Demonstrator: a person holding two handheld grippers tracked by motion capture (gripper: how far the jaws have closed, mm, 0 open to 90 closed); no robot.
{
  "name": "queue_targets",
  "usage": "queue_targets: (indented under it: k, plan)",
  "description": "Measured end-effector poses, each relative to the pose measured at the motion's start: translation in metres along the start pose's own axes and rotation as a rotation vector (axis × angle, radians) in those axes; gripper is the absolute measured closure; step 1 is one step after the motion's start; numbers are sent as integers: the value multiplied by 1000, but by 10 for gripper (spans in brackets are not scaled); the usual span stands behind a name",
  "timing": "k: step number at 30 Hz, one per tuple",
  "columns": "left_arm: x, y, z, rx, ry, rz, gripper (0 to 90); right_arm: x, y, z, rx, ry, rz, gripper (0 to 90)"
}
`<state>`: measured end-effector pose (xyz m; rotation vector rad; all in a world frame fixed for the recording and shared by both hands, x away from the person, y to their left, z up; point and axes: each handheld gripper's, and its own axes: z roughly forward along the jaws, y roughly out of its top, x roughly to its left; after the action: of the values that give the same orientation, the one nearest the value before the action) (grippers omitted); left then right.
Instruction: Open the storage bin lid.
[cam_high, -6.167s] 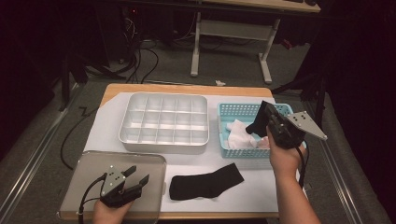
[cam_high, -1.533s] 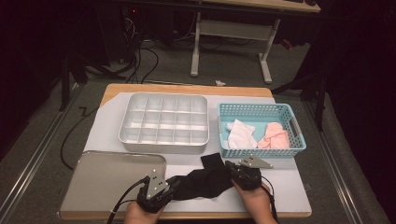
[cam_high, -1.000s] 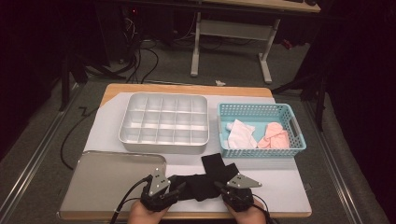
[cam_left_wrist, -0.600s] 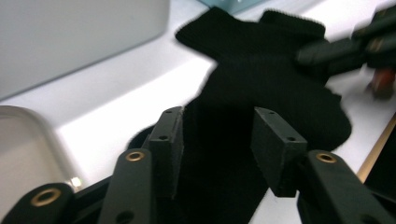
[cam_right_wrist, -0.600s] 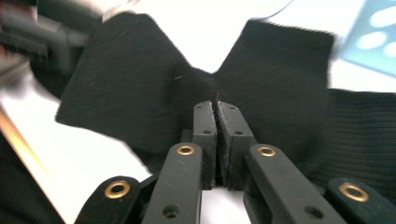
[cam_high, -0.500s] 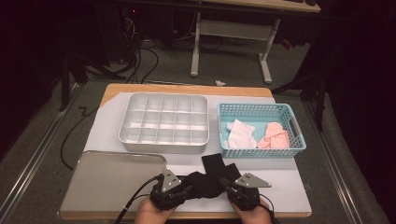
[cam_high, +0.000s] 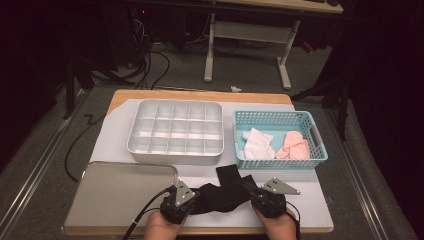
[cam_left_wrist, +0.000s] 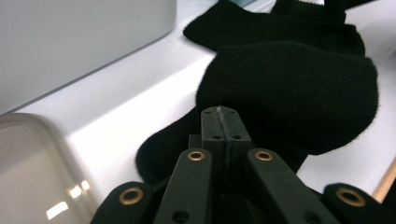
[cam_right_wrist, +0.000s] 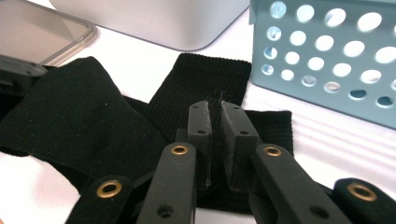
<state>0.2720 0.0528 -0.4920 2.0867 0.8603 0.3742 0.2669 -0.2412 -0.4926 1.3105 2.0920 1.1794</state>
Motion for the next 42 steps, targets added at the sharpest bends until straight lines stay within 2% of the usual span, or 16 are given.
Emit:
queue_targets:
  k: [4, 8, 11, 14, 16, 17, 19, 21, 22, 26, 31, 34, 36, 38, 40, 42]
  plan:
    - [-2, -2, -5, -7, -10, -4, 900, 7, -2, -3, -4, 35, 2, 776]
    - [-4, -3, -5, -14, -1, -3, 900, 35, 6, -4, -20, 124, -52, 688]
    - [-1, -3, -7, -21, 5, -12, 878, 57, 12, 4, -7, 212, -97, 597]
    - [3, -5, -12, -30, 14, -15, 850, 76, 15, 14, 6, 260, -142, 563]
    - [8, -6, -16, -40, 19, -20, 825, 85, 17, 20, 18, 271, -164, 568]
    - [10, -6, -18, -50, 24, -26, 815, 89, 17, 25, 36, 261, -181, 590]
    - [13, -7, -22, -61, 31, -33, 797, 91, 14, 35, 82, 206, -201, 690]
    - [17, -9, -25, -70, 31, -43, 768, 87, 12, 44, 126, 172, -192, 850]
    - [18, -10, -26, -74, 34, -45, 758, 85, 13, 46, 127, 166, -188, 865]
    - [24, -16, -30, -71, 45, -57, 753, 86, 22, 47, 96, 181, -161, 871]
    - [28, -23, -32, -59, 70, -70, 759, 102, 41, 42, 24, 243, -132, 863]
    - [30, -26, -34, -61, 76, -79, 760, 108, 36, 49, 59, 278, -115, 820]
    - [30, -27, -35, -61, 75, -79, 760, 107, 28, 53, 92, 281, -122, 745]
    - [28, -25, -35, -66, 70, -71, 760, 100, 25, 47, 76, 265, -109, 729]
    - [24, -23, -34, -69, 60, -60, 758, 87, 27, 36, 32, 209, -110, 727]
    - [18, -19, -31, -70, 46, -42, 753, 70, 29, 26, 4, 120, -120, 743]
